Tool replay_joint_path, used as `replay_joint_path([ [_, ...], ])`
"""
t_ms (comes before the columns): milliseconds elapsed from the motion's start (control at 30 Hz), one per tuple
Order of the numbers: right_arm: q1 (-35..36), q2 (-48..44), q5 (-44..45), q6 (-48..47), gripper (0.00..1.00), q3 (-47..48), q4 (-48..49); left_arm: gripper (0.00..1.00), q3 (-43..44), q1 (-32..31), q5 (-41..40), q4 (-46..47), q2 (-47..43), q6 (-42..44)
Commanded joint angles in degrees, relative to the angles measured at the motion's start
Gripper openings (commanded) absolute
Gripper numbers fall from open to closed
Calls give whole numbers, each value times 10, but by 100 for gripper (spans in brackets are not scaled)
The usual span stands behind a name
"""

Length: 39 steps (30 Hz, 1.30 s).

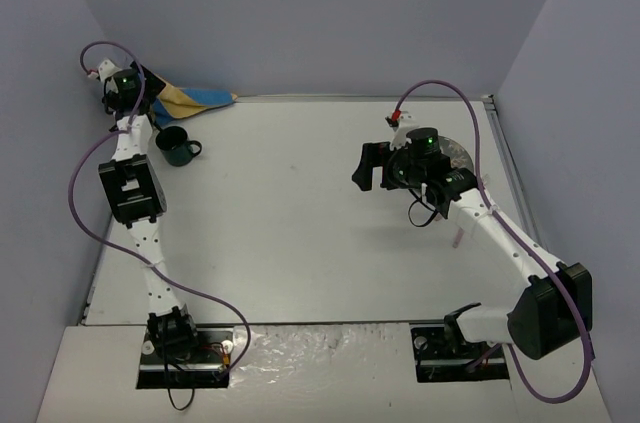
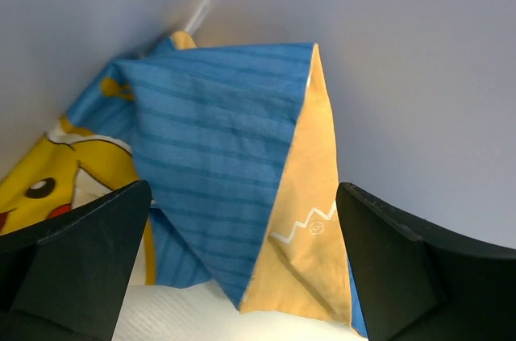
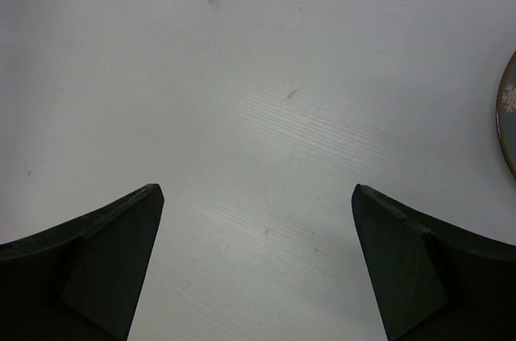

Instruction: Set the dinner table for one person

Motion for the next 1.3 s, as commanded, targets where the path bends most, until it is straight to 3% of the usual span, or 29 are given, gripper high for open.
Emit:
replay_joint_path([
  [0,4,-5,-6,15,100,3,38,97,33,-1,26,57,6,-33],
  [367,10,-8,-7,34,100,-14,43,96,47,6,36,84,50,-67],
  [500,11,-8,-6,36,100,-16,43,73,44,9,52,113,56,-77],
  [667,11,-4,-6,34,100,-16,43,33,40,11,76,172,56,-77],
  [700,12,-2,-6,34,100,-15,43,21,38,12,86,192,56,-78],
  [833,12,1,-8,29,100,-7,43,0,21,19,107,267,50,-111],
  [1267,12,-4,-25,-4,100,20,42,0,78,4,181,381,-3,-225],
])
